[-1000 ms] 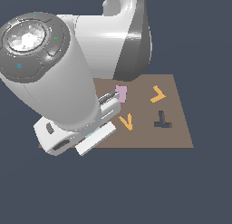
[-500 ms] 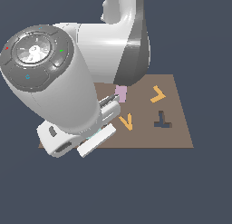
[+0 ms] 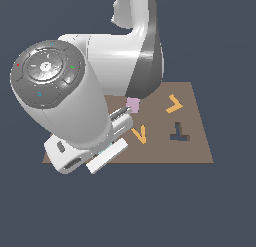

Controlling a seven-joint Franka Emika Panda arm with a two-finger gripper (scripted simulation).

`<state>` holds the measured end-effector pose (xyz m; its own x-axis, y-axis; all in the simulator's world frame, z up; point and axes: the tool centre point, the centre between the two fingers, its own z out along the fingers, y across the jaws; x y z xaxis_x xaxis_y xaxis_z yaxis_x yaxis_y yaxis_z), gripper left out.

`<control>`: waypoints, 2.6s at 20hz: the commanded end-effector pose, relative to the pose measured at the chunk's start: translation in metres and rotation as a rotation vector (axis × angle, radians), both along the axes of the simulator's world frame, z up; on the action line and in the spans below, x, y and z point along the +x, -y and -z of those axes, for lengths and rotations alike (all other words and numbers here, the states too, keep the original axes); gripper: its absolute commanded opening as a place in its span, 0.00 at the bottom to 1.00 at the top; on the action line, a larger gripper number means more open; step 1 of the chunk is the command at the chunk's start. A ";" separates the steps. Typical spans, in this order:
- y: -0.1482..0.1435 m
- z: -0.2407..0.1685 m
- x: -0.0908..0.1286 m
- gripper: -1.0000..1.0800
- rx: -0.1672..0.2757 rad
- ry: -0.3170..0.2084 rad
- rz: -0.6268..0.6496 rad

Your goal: Insert a designated object into the corresponding slot on a board.

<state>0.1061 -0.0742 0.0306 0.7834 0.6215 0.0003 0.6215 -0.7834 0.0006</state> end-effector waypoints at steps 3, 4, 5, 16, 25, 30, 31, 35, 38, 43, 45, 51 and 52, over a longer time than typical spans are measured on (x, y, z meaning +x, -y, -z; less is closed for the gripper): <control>0.000 0.001 0.000 0.00 0.000 -0.001 0.000; 0.000 0.001 0.000 0.00 0.000 -0.001 0.000; 0.000 0.000 0.000 0.00 0.000 0.000 0.000; -0.001 -0.003 -0.004 0.00 0.000 -0.001 -0.020; 0.000 -0.004 -0.027 0.00 0.000 -0.001 -0.130; 0.002 -0.005 -0.049 0.00 0.000 -0.001 -0.239; 0.003 -0.005 -0.054 0.00 0.000 -0.001 -0.265; 0.010 -0.007 -0.075 0.00 0.000 -0.001 -0.376; 0.016 -0.007 -0.090 0.00 -0.001 -0.001 -0.454; 0.026 -0.009 -0.110 0.00 -0.001 -0.001 -0.564; 0.030 -0.009 -0.115 0.00 -0.001 -0.001 -0.598; 0.040 -0.010 -0.127 0.00 -0.001 -0.001 -0.671; 0.041 -0.010 -0.128 0.00 -0.001 -0.001 -0.678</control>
<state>-0.0197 -0.1136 0.0399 0.2352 0.9719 -0.0014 0.9719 -0.2352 -0.0003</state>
